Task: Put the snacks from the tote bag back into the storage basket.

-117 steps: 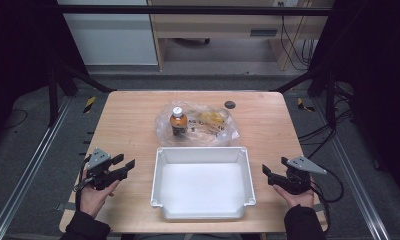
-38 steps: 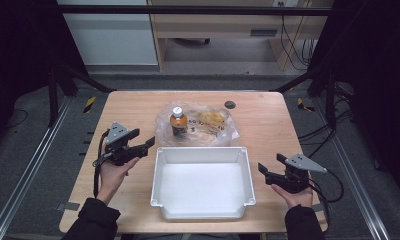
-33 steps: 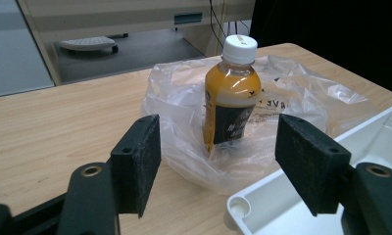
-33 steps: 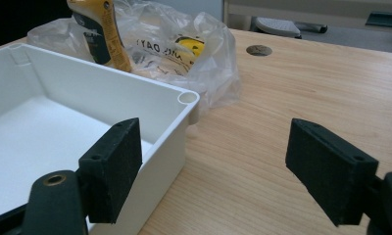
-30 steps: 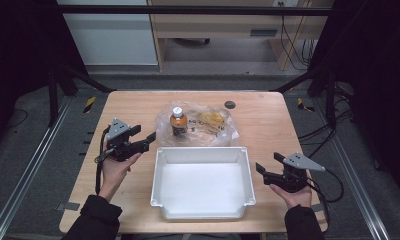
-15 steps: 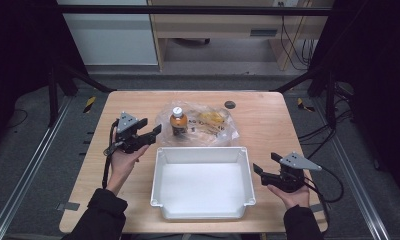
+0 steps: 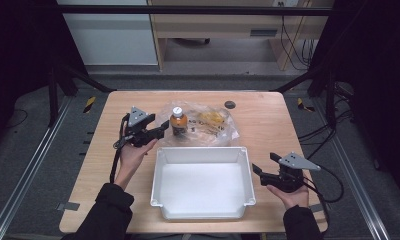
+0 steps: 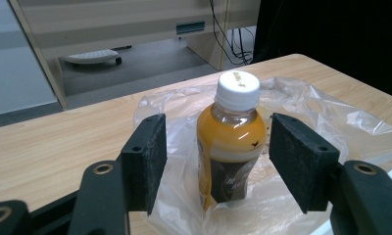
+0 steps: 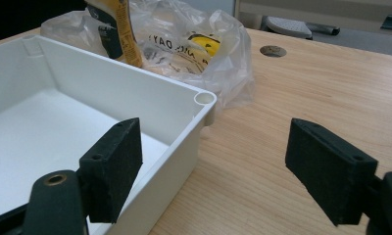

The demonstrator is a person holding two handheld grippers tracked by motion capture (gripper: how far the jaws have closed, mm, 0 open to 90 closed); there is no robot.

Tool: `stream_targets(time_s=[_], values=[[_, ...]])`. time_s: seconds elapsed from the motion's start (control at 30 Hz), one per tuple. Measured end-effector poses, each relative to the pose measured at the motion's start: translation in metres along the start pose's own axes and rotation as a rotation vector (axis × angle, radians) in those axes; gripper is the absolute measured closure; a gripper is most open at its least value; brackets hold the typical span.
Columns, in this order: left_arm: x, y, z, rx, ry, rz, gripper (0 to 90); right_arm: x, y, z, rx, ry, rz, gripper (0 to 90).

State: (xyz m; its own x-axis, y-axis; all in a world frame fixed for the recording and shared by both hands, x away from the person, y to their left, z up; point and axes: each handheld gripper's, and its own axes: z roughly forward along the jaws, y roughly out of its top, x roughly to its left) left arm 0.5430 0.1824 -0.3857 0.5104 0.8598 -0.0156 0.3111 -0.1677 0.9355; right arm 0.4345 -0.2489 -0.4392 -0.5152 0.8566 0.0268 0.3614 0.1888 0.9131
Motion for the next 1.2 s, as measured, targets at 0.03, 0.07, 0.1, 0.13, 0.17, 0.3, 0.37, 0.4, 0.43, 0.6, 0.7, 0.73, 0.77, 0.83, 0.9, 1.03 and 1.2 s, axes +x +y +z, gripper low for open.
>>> stream_targets(time_s=[0.03, 0.07, 0.1, 0.13, 0.17, 0.3, 0.37, 0.4, 0.43, 0.6, 0.7, 0.73, 0.77, 0.83, 0.9, 1.03, 1.2], values=[[-0.001, 0.001, 0.001, 0.000, 0.000, 0.003, 39.1, 0.000, 0.000, 0.000, 0.001, 0.000, -0.001, 21.8], [-0.001, 0.002, 0.003, -0.002, -0.001, 0.002, 38.8, 0.000, 0.000, 0.000, 0.001, 0.000, -0.003, 21.9], [-0.002, 0.003, 0.004, -0.003, -0.002, 0.004, 38.6, 0.000, 0.000, 0.000, 0.002, 0.000, -0.003, 21.9], [-0.002, 0.004, 0.006, -0.002, -0.004, 0.003, 38.5, 0.000, 0.000, 0.000, 0.002, 0.001, -0.002, 21.9], [-0.003, 0.005, 0.007, -0.008, -0.005, 0.002, 38.4, 0.001, 0.000, 0.000, 0.002, 0.001, -0.002, 22.0], [-0.004, 0.004, 0.012, -0.014, -0.005, 0.006, 38.4, 0.001, 0.000, 0.000, 0.003, 0.002, -0.004, 22.1], [-0.004, 0.003, 0.015, -0.012, -0.006, 0.007, 38.4, 0.001, 0.000, 0.001, 0.002, 0.003, -0.007, 22.1], [-0.005, 0.003, 0.016, -0.012, -0.005, 0.006, 38.4, 0.001, 0.000, 0.001, 0.002, 0.004, -0.004, 22.1], [-0.005, 0.002, 0.017, -0.013, -0.006, 0.008, 38.4, 0.001, 0.000, 0.001, 0.003, 0.004, -0.003, 22.1], [-0.005, 0.003, 0.022, -0.005, -0.006, 0.014, 38.4, 0.002, 0.000, 0.001, 0.007, 0.007, -0.009, 22.5], [-0.006, 0.004, 0.026, -0.001, -0.003, 0.022, 38.4, 0.002, 0.000, 0.001, 0.009, 0.007, -0.011, 22.7], [-0.007, 0.005, 0.027, 0.000, -0.001, 0.025, 38.4, 0.002, 0.000, 0.001, 0.009, 0.007, -0.011, 22.7], [-0.007, 0.006, 0.028, 0.000, -0.001, 0.026, 38.4, 0.002, 0.000, 0.001, 0.009, 0.007, -0.010, 22.8], [-0.008, 0.007, 0.030, 0.003, 0.000, 0.033, 38.4, 0.002, 0.000, 0.001, 0.009, 0.007, -0.011, 22.9], [-0.010, 0.008, 0.033, 0.003, 0.003, 0.045, 38.3, 0.002, 0.000, 0.001, 0.008, 0.006, -0.011, 22.9], [-0.010, 0.007, 0.039, 0.003, 0.009, 0.048, 38.2, 0.002, 0.000, 0.001, 0.008, 0.006, -0.012, 23.1], [-0.009, 0.004, 0.046, 0.011, 0.017, 0.059, 38.3, 0.002, 0.000, 0.002, 0.010, 0.008, -0.015, 23.4]])
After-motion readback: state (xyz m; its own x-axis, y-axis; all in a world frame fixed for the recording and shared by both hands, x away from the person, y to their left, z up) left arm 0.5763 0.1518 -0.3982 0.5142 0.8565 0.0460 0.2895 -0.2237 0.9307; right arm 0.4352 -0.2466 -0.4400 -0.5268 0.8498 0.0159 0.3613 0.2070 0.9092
